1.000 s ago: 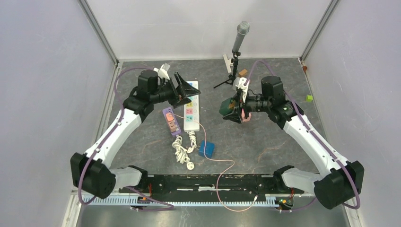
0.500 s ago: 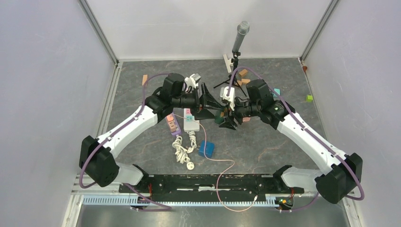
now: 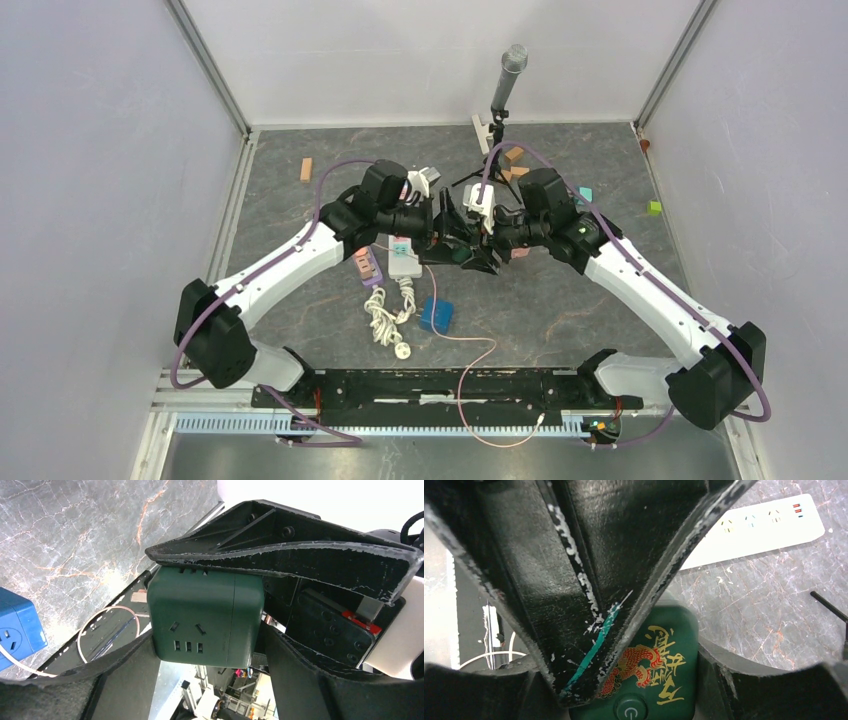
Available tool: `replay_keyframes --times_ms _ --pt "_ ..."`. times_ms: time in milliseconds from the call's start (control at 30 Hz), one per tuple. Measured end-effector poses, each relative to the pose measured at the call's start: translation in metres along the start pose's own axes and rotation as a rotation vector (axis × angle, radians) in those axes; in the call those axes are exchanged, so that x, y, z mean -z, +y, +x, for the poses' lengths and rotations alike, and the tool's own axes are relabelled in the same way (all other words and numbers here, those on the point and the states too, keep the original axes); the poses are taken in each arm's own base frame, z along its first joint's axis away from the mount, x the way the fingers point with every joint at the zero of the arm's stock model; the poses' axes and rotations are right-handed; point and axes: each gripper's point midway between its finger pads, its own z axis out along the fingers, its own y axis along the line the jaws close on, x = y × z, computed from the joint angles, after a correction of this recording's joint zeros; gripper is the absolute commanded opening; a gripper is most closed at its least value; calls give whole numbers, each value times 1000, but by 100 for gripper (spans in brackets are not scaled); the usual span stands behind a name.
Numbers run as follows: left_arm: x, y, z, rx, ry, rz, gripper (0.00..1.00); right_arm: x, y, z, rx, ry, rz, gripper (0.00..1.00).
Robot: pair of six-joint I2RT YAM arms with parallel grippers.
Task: Insert the plug
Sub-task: Pick up the plug from the center of the board.
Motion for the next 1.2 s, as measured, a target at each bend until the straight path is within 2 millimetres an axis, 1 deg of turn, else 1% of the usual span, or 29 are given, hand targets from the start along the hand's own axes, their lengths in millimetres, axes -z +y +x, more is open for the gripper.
replay_keyframes --times_ms 33,67,133,233,267,300,367,400,433,500,533,567,733,867,1000,1133,1200 --pt "0 0 1 1 4 -1 69 0 -1 -1 1 -4 3 0" --pt "0 0 2 0 5 -1 55 0 -1 -2 2 -7 4 0" --pt "0 2 2 2 7 -9 32 0 -2 -4 -2 -14 6 1" --pt "1 2 0 -5 -1 -10 10 -1 -3 -5 -9 -17 14 9" --pt "1 2 -1 -5 -3 -11 4 -1 -3 -5 -11 -18 15 14" --pt "1 2 -1 -5 -3 -11 2 -1 -3 -5 -12 -18 16 21" --pt "1 2 -1 -6 -5 -11 2 -1 -4 -5 -14 -18 17 36" --pt "1 2 -1 -6 -6 -11 2 -1 -4 -5 -14 -18 17 40" --pt "1 2 -1 -7 -6 -11 2 -1 -4 -5 -14 -18 18 49" --pt "0 2 -1 -8 -8 -11 2 -1 -4 -5 -14 -17 18 72" --pt "1 2 -1 -8 -8 -11 2 -1 -4 -5 -12 -16 17 96" --pt "1 3 -1 -8 -9 -12 2 -1 -4 -5 -11 -15 16 98" --pt "0 7 1 -9 -8 -32 2 -1 -6 -13 6 -28 11 98" --pt "0 13 1 -15 -8 -54 2 -1 -7 -14 3 -30 15 98" --pt "0 20 2 -14 -13 -84 2 1 -12 -18 -21 -50 57 98" --pt "1 24 2 -25 -16 -101 2 6 -13 -17 -67 -61 90 98" --pt "1 25 0 -29 -25 -105 2 7 -14 -17 -85 -63 95 96"
